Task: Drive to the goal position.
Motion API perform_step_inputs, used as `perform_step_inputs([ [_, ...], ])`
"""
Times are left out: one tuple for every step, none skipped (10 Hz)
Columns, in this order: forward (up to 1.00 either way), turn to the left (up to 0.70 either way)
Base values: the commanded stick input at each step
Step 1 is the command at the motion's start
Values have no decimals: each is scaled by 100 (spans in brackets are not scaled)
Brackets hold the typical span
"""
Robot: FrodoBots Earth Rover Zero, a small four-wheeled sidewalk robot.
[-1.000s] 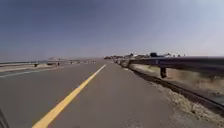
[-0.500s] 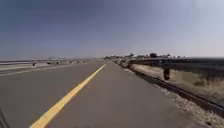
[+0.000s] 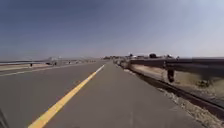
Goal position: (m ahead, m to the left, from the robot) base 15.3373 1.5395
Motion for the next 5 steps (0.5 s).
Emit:
perform_step_inputs([
  [50,0],
  [50,0],
  [50,0],
  [50,0],
  [50,0],
])
